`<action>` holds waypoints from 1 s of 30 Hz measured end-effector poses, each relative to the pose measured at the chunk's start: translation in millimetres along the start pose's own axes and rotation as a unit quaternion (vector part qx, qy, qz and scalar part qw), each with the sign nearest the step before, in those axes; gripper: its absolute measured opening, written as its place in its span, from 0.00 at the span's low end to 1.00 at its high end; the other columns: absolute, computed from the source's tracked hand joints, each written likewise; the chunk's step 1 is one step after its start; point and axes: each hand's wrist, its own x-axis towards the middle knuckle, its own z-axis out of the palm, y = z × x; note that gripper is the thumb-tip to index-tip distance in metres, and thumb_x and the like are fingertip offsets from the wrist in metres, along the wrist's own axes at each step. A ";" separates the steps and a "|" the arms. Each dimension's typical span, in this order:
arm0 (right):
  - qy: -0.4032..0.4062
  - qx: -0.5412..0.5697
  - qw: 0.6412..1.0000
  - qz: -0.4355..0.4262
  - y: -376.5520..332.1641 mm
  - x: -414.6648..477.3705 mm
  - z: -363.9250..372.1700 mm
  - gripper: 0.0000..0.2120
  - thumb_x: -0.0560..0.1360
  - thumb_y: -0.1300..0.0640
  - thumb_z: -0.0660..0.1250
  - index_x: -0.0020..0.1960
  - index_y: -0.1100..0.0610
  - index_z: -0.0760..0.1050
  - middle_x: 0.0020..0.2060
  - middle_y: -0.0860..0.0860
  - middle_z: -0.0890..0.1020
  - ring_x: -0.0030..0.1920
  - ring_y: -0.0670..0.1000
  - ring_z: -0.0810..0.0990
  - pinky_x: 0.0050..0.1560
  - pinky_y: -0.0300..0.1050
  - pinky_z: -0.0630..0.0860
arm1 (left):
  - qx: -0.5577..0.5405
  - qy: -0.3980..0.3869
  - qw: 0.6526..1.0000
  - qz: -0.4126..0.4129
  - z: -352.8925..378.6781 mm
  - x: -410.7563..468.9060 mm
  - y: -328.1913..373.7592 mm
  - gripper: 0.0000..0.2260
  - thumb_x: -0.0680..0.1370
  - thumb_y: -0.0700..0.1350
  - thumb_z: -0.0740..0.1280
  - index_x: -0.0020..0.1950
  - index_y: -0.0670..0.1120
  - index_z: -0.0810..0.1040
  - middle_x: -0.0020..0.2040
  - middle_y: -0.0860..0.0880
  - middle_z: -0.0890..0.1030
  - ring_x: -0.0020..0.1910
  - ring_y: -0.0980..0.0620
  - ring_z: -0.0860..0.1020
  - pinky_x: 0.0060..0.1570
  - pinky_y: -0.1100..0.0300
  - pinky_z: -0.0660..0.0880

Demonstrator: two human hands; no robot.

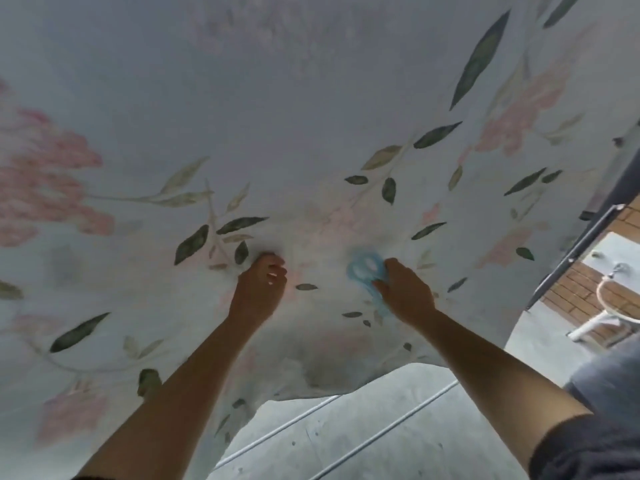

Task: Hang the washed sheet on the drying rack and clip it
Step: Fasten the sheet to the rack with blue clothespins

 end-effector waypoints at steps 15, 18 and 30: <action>0.017 0.089 0.993 -0.073 167.9 54.9 -57.3 0.16 0.79 0.48 0.60 0.61 0.56 0.68 0.48 0.49 0.75 0.49 0.51 0.77 0.45 0.39 0.71 | -0.050 0.011 0.998 -0.025 146.1 30.4 116.9 0.14 0.76 0.35 0.62 0.60 0.46 0.72 0.48 0.52 0.80 0.45 0.53 0.79 0.46 0.64 0.72; 0.020 0.111 0.980 -0.166 202.5 61.1 -90.8 0.21 0.79 0.46 0.59 0.67 0.57 0.66 0.57 0.52 0.75 0.56 0.49 0.74 0.53 0.41 0.75 | -0.077 0.030 0.997 0.007 189.6 30.3 165.8 0.12 0.75 0.33 0.62 0.56 0.46 0.75 0.44 0.55 0.81 0.44 0.57 0.79 0.42 0.74 0.71; -0.088 0.016 0.985 0.144 343.1 134.4 -123.0 0.22 0.79 0.43 0.53 0.65 0.57 0.62 0.61 0.59 0.76 0.60 0.61 0.75 0.58 0.52 0.70 | -0.009 0.033 0.980 -0.197 269.3 77.3 237.1 0.15 0.77 0.41 0.63 0.64 0.44 0.70 0.58 0.44 0.77 0.55 0.41 0.77 0.51 0.56 0.71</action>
